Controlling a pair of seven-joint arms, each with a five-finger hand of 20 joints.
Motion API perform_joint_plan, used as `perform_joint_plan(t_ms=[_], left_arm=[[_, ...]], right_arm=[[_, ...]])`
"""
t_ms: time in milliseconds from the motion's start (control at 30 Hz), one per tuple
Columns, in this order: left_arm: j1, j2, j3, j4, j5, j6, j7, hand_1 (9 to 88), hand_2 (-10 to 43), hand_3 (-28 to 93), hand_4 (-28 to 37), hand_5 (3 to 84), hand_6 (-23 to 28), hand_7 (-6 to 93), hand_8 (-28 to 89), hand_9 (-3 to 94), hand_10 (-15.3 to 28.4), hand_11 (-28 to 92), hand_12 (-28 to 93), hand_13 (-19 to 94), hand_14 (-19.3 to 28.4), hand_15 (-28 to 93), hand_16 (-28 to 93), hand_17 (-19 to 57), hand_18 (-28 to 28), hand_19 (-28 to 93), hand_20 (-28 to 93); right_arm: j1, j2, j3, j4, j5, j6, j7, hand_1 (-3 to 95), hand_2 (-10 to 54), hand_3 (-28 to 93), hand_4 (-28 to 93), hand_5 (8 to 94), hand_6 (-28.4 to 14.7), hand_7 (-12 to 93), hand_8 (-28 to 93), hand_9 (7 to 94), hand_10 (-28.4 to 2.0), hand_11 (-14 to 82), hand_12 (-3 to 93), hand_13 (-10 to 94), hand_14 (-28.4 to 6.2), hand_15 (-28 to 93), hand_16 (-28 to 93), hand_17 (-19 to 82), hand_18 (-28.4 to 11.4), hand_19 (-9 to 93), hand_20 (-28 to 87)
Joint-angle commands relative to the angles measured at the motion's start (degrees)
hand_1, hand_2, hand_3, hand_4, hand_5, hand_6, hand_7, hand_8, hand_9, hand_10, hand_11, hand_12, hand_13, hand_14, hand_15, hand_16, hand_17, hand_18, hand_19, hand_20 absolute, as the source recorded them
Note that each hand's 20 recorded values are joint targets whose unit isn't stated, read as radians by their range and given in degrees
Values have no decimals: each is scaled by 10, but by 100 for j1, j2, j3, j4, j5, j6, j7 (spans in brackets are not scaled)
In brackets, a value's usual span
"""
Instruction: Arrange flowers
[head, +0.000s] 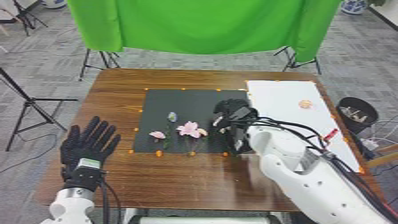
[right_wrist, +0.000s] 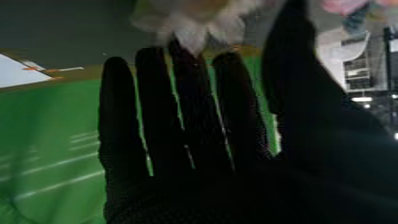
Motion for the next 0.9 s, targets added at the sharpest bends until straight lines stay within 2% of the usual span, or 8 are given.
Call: perform_joint_plan(t_ms=[33, 167, 267, 333, 400, 467, 600, 900], left_arm=[[78, -60, -12, -16, 12, -43, -15, 263, 158, 702, -283, 398, 101, 139, -84, 330, 163, 237, 115, 224, 171, 402, -74, -70, 153, 372, 85], [21, -63, 37, -17, 18, -43, -5, 263, 156, 702, -283, 397, 101, 138, -83, 329, 163, 237, 115, 225, 171, 403, -73, -70, 153, 371, 85], [-109, 68, 114, 20, 31, -143, -14, 263, 156, 702, -283, 397, 101, 138, -83, 329, 164, 236, 115, 226, 171, 402, -73, -70, 153, 371, 86], [-197, 84, 150, 46, 75, -141, 10, 262, 155, 702, -283, 397, 101, 138, -83, 329, 164, 236, 115, 226, 171, 402, -73, -70, 153, 371, 86], [-204, 93, 150, 28, 36, -105, 47, 262, 155, 702, -283, 397, 100, 137, -83, 329, 164, 236, 116, 226, 171, 401, -73, -70, 153, 371, 86], [-250, 122, 183, 24, 4, -8, 87, 262, 155, 701, -283, 397, 100, 138, -83, 329, 164, 236, 116, 226, 172, 401, -73, -70, 153, 371, 86], [-245, 134, 197, 24, -11, -18, 162, 262, 156, 701, -283, 401, 101, 138, -83, 333, 165, 237, 116, 230, 172, 405, -72, -70, 153, 371, 87], [-224, 164, 213, -3, -109, 89, 229, 265, 171, 715, -283, 412, 99, 146, -86, 345, 165, 247, 115, 238, 174, 415, -75, -67, 153, 377, 88]], right_arm=[[-73, 67, 263, -297, -21, -298, -17, 345, -95, 838, -283, 419, -17, 199, -148, 502, -150, 301, 204, 391, -132, 344, 180, 112, -186, 522, 248], [103, 497, 632, -174, 35, -128, -72, 283, -95, 816, -283, 355, -33, 158, -123, 419, -173, 208, 181, 344, -148, 324, 175, 100, -193, 515, 248], [458, 876, 855, 261, 131, 25, 308, 259, -74, 816, -283, 307, -36, 136, -106, 345, -176, 101, 171, 297, -158, 253, 184, 100, -193, 514, 246], [639, 1185, 845, 575, 296, 519, 451, 275, -61, 821, -282, 299, -40, 131, -102, 313, -173, 67, 162, 284, -158, 204, 192, 102, -190, 513, 243], [897, 1460, 584, 1012, 308, 1087, 269, 301, -59, 832, -280, 304, -46, 140, -106, 311, -171, 63, 157, 291, -149, 159, 194, 108, -186, 513, 240], [1185, 1657, 369, 1380, 138, 1097, 97, 326, -61, 840, -280, 305, -48, 150, -111, 311, -169, 66, 151, 300, -132, 126, 195, 115, -182, 511, 236], [1515, 1703, 268, 1850, 481, 370, 180, 393, -81, 835, -282, 295, -32, 193, -139, 305, -131, 76, 129, 298, -95, 73, 201, 145, -154, 467, 198], [1469, 1405, 635, 2269, 1097, -1329, 618, 410, -72, 819, -283, 344, -14, 202, -148, 318, -111, 80, 117, 310, -110, 76, 213, 150, -168, 522, 230]])
